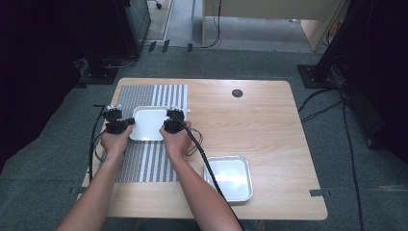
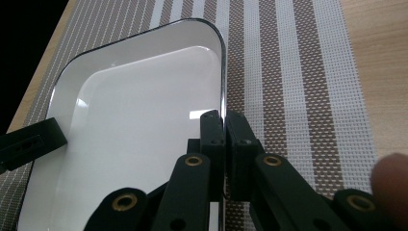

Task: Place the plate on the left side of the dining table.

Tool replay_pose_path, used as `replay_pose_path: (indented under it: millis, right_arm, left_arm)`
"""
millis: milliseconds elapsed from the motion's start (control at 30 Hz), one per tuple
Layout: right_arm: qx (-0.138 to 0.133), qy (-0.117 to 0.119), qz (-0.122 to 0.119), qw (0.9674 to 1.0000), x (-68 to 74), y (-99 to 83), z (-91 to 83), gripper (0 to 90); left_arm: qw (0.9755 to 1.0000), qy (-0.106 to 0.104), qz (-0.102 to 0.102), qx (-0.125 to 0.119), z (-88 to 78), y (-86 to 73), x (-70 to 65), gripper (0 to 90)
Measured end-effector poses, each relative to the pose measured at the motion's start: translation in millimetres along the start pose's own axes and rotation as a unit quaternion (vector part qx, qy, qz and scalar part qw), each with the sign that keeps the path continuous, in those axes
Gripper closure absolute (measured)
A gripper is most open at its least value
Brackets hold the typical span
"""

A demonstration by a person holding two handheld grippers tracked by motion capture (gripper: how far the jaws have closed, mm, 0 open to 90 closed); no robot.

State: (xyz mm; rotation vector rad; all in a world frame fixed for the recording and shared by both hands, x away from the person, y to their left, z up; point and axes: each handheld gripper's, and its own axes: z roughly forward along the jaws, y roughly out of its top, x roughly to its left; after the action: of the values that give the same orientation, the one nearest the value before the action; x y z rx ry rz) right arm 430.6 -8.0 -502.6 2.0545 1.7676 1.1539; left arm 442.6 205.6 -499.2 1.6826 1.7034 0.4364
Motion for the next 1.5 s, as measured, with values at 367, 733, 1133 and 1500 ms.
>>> replay_pose_path:
  millis: [367, 733, 1133, 1500]
  right_arm:
    - [-0.015, 0.008, -0.029, 0.9994, -5.0, -1.4, -2.4, 75.8]
    - [0.019, 0.021, -0.015, 0.9995, -11.9, -10.5, -12.3, 78.4]
    - [0.02, 0.021, 0.006, 0.9996, -8.5, -10.1, -6.4, 86.3]
    - [-0.025, 0.028, -0.039, 0.9985, -10.3, -6.4, -16.5, 59.1]
  left_arm:
    - [0.9998, -0.017, -0.006, -0.01, -10.4, 0.2, 5.2, 64.6]
    - [0.9993, -0.005, -0.005, 0.037, -22.2, -19.7, 1.3, 80.4]
    - [0.9994, 0.002, -0.01, 0.033, -16.1, -14.4, 0.9, 87.0]
    - [0.9995, -0.031, 0.0, 0.002, -32.3, -11.2, 0.8, 69.1]
